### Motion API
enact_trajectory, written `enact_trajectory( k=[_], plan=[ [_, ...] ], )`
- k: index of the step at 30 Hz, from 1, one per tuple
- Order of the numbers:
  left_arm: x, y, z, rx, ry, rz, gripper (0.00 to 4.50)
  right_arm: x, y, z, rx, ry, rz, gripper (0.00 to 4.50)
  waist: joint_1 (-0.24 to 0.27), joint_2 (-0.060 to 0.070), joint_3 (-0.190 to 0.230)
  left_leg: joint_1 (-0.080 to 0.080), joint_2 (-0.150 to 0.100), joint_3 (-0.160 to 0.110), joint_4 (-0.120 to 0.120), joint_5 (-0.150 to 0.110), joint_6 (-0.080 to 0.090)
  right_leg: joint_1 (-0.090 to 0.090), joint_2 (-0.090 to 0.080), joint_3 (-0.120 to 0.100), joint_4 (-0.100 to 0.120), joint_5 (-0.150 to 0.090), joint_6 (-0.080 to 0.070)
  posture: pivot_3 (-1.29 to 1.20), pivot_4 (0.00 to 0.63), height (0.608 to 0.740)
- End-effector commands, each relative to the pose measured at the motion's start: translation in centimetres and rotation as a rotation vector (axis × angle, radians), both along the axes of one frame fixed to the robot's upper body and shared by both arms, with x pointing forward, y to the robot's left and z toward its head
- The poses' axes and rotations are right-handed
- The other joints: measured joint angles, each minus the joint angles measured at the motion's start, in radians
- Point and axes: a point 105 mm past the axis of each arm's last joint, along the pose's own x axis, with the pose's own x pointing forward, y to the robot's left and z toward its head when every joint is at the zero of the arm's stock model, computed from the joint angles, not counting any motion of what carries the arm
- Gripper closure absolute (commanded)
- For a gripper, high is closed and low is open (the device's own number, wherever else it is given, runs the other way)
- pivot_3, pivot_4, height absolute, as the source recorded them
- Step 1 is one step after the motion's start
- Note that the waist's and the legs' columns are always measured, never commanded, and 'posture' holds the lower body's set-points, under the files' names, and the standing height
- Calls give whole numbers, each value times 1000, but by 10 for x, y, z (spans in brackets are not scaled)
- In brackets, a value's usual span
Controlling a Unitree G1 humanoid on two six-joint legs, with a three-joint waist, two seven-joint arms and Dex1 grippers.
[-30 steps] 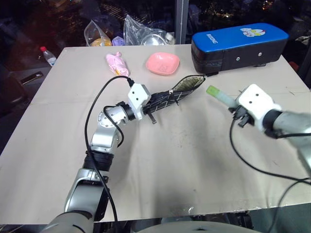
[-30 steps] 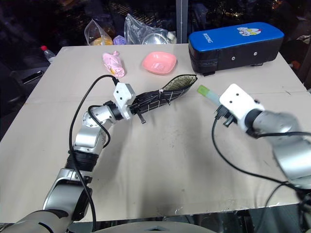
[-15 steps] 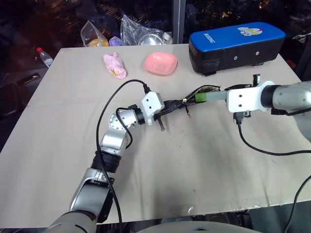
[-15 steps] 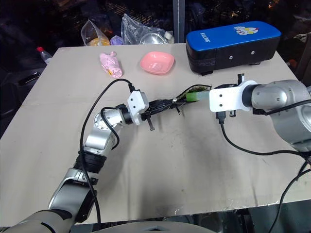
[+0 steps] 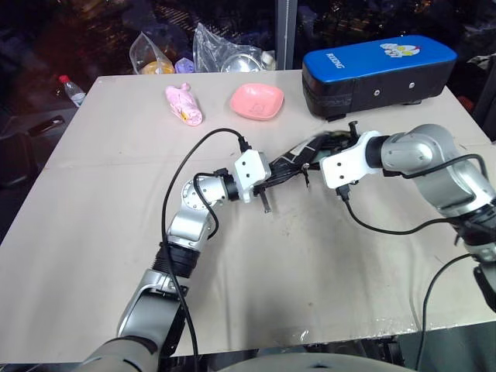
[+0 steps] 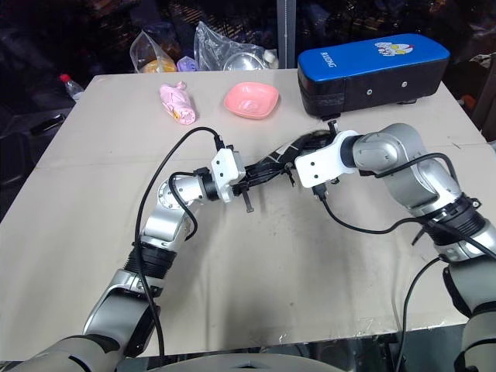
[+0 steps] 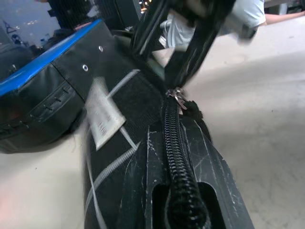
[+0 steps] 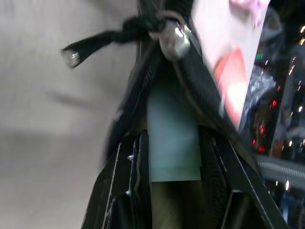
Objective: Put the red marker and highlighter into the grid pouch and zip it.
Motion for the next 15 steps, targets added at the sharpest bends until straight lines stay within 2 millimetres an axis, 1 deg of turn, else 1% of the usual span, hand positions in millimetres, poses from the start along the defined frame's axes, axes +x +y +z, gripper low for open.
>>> enact_trajectory(
  k=[1, 2, 3, 4, 5, 6, 7, 8, 10, 11, 13, 15],
  plan=[
    [-4, -5, 18, -46, -54, -16, 4500, 1, -4, 17, 18, -79, 30, 3743, 0, 0, 0, 0, 0, 0, 0, 0, 0, 0, 0, 0, 0, 0, 0, 0, 150, 740],
    [-3, -4, 17, -51, -49, -9, 4500, 2, -7, 19, 25, -77, 17, 2706, -1, 0, 0, 0, 0, 0, 0, 0, 0, 0, 0, 0, 0, 0, 0, 0, 150, 740],
    [-1, -4, 17, -54, -45, 0, 4500, 3, -10, 20, 31, -75, 6, 2377, -1, 0, 0, 0, 0, 0, 0, 0, 0, 0, 0, 0, 0, 0, 0, 0, 150, 740],
    [-1, -4, 16, -56, -42, 5, 4500, 3, -12, 22, 35, -73, -1, 1895, -1, 0, 0, 0, 0, 0, 0, 0, 0, 0, 0, 0, 0, 0, 0, 0, 150, 740],
    [1, -3, 16, -56, -39, 18, 4500, 4, -16, 27, 81, -66, -23, 1379, -1, 0, 0, 0, 0, 0, 0, 0, 1, 0, 0, 0, 0, 0, 0, 0, 150, 740],
    [4, -2, 14, -68, -24, 40, 4500, 2, -19, 42, 224, -20, -86, 897, 0, 0, 0, 0, 0, 0, 0, 0, 1, 0, 0, 0, 0, 0, 0, 0, 150, 740],
    [6, -2, 12, -81, -6, 60, 4500, -2, -24, 53, 343, 41, -135, 269, 1, 0, 0, 0, 0, 0, 0, 0, 1, 0, 0, 0, 0, 0, 0, 0, 150, 740],
    [8, -1, 10, -91, 9, 75, 4500, -7, -27, 61, 437, 105, -168, 84, 2, 0, 0, 0, 0, 0, 0, 0, 1, 0, 0, 0, 0, 0, 0, 0, 150, 740],
    [7, -3, 8, -99, 22, 76, 4500, -19, -29, 73, 597, 237, -225, 84, 5, 0, 0, 0, 0, 0, 0, -1, 2, 0, 0, 1, 0, 0, 0, 0, 150, 740],
    [7, -4, 8, -101, 25, 73, 4500, -25, -29, 76, 661, 305, -246, 84, 7, 0, 0, 0, 1, -1, 0, -1, 2, 0, 0, 1, 1, 0, 0, 0, 150, 740],
    [7, -5, 7, -103, 28, 71, 4500, -45, -25, 73, 769, 504, -271, 84, 10, 0, 0, 0, 1, -1, 0, -1, 2, 0, 0, 1, 1, 0, 0, 0, 150, 740],
    [7, -7, 7, -105, 29, 71, 4500, -68, -20, 61, 819, 720, -294, 84, 12, 0, 0, 0, 1, -1, 0, -1, 2, 0, 0, 0, 1, 0, -1, 0, 150, 740]
  ],
)
